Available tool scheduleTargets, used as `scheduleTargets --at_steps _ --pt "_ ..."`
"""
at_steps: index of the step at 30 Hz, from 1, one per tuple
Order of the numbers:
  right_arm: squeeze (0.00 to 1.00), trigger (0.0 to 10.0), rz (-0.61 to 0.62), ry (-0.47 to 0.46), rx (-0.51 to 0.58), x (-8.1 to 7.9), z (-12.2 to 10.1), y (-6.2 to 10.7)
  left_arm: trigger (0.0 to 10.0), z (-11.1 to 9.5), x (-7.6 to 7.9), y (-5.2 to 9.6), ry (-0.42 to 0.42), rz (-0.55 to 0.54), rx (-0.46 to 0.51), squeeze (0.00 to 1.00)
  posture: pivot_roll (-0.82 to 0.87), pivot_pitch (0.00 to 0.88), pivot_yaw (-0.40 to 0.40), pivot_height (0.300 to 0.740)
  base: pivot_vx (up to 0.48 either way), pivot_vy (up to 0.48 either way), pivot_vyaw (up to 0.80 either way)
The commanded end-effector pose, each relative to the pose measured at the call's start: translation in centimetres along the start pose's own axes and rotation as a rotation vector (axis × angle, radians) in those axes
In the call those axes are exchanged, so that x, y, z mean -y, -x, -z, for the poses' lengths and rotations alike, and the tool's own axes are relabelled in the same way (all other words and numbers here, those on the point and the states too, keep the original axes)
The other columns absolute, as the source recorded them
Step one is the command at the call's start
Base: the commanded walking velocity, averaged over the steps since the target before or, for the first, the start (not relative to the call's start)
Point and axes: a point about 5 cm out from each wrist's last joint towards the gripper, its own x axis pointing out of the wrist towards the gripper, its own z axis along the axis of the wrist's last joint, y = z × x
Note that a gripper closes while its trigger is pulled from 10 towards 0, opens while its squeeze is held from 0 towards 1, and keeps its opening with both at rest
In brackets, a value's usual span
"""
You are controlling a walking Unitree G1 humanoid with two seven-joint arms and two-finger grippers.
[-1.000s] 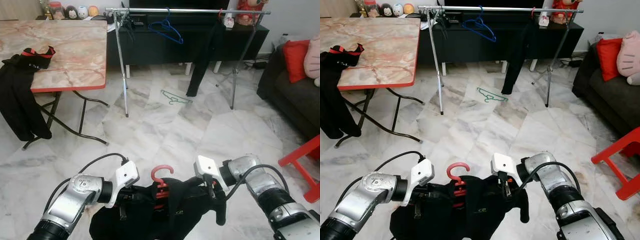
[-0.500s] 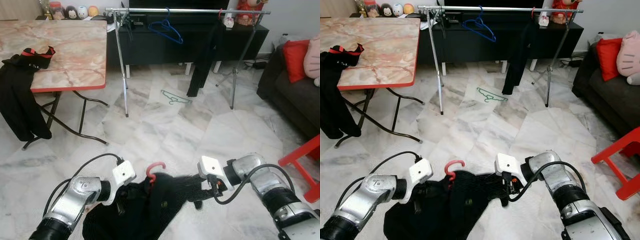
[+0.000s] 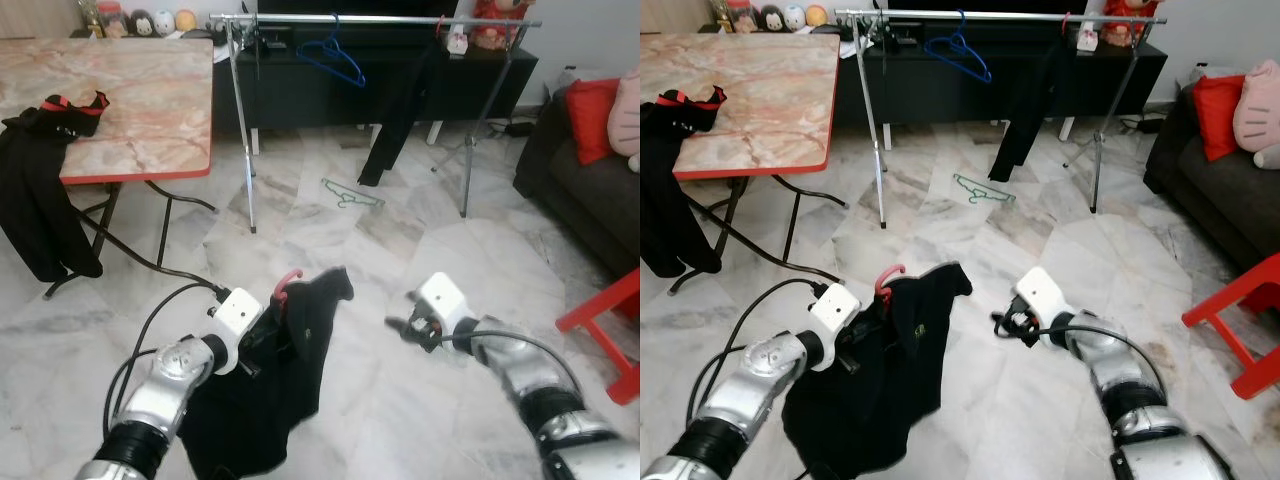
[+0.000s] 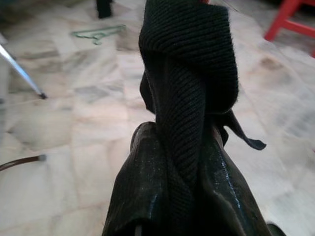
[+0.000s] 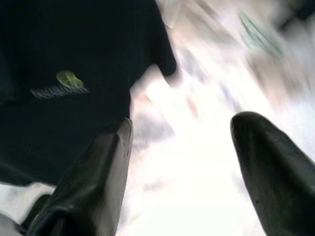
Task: Hang hanger
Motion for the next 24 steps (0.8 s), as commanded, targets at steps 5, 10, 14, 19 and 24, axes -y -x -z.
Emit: scheduleTargets --at_steps 5,10,14,19,24 --pt "0.0 10.0 0.206 -0.29 -0.19 -2.3 8.6 2.1 10.0 -0.9 -0.3 -0.4 0.001 -0.077 0.073 0.0 -0.06 0.019 -0.056 0.74 0.0 0.0 0.0" --pt "0.0 10.0 0.317 -0.366 -0.366 -4.2 13.2 4.2 10.0 -0.8 -0.4 -0.3 0.025 -0.155 0.099 0.0 -0.05 0.005 -0.05 0.74 0.0 0.0 0.0" --pt "0.0 10.0 0.365 -0.385 -0.458 -5.6 15.6 5.4 10.0 -0.7 -0.4 0.1 0.056 -0.215 0.125 0.0 -0.04 0.0 -0.042 0.74 0.0 0.0 0.0" --pt "0.0 10.0 0.395 -0.45 -0.469 -6.7 16.5 5.9 10.0 0.0 -0.3 1.2 0.099 -0.263 0.135 0.0 -0.06 0.0 -0.018 0.74 0.0 0.0 0.0" --pt "0.0 10.0 0.366 -0.408 -0.494 -7.3 16.5 5.7 10.0 0.9 0.2 1.2 0.135 -0.243 0.091 0.0 -0.08 0.0 -0.004 0.74 0.0 0.0 0.0"
